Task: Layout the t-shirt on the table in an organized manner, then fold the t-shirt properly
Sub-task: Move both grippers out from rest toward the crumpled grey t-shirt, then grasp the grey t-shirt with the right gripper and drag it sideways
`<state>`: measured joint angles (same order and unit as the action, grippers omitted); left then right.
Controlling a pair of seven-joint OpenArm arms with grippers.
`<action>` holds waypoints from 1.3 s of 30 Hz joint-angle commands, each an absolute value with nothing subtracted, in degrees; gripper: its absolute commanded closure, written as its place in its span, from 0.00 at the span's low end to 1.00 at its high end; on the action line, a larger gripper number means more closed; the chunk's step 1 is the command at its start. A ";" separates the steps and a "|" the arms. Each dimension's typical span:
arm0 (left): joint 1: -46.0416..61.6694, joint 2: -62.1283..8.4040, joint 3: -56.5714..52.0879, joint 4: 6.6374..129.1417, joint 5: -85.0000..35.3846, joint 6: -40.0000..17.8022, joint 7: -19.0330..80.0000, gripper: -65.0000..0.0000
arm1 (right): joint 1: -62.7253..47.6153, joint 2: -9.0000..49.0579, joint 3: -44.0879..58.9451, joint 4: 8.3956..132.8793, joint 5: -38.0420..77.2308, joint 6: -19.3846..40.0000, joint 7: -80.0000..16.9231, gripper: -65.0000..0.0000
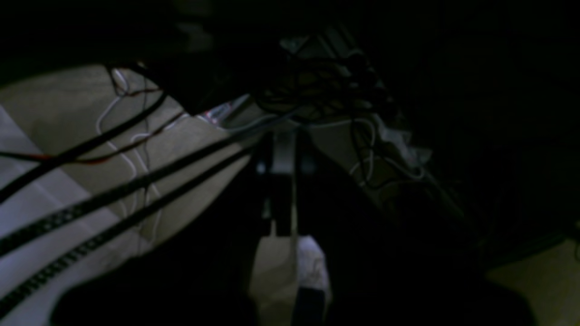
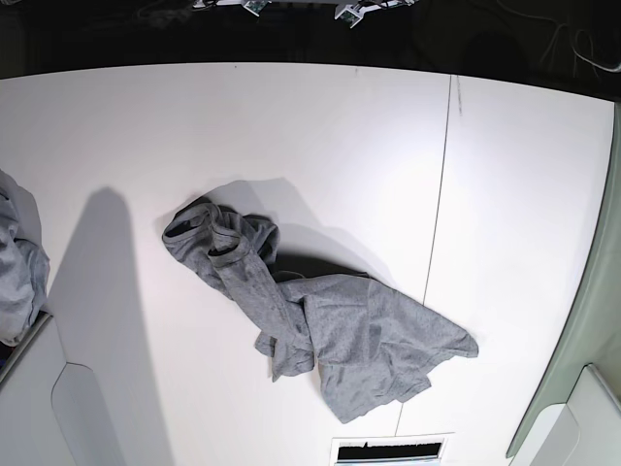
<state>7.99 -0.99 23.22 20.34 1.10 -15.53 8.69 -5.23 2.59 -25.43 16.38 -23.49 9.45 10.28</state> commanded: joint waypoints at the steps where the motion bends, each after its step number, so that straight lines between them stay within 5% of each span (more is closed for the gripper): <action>1: 8.84 -1.28 23.22 21.52 1.15 -16.08 9.41 0.72 | -6.70 3.25 -25.52 18.20 -23.35 10.04 10.90 0.98; 8: 18.55 -5.43 20.80 40.12 1.10 -16.08 10.52 0.72 | -19.07 9.34 -25.52 39.66 -21.65 10.07 10.90 0.98; 20: 38.92 -6.83 1.06 79.66 1.04 -16.14 10.59 0.72 | -37.56 23.99 -25.52 83.33 -13.89 9.56 10.70 0.98; 27: 43.53 -6.87 -7.46 102.13 -7.84 -21.87 16.71 0.72 | -37.78 28.49 -25.45 102.76 -13.82 -1.72 10.48 0.98; 31: 43.35 -8.47 -10.92 111.46 -15.05 -22.57 18.44 0.72 | -31.77 27.97 -25.45 107.61 -10.13 -1.43 9.78 0.97; 37: 40.47 -13.74 -10.83 115.20 -16.14 -22.59 18.46 0.51 | -17.23 22.13 -25.45 106.87 -4.16 0.49 -4.10 0.60; 39: 39.22 -14.61 -10.83 115.18 -16.16 -22.57 18.44 0.50 | -13.08 20.21 -25.45 105.71 -3.42 -0.47 -5.93 0.55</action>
<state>39.00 -14.22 -10.68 114.21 -15.64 -22.41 19.70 -13.34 19.94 -25.54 104.84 -3.11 0.25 -7.27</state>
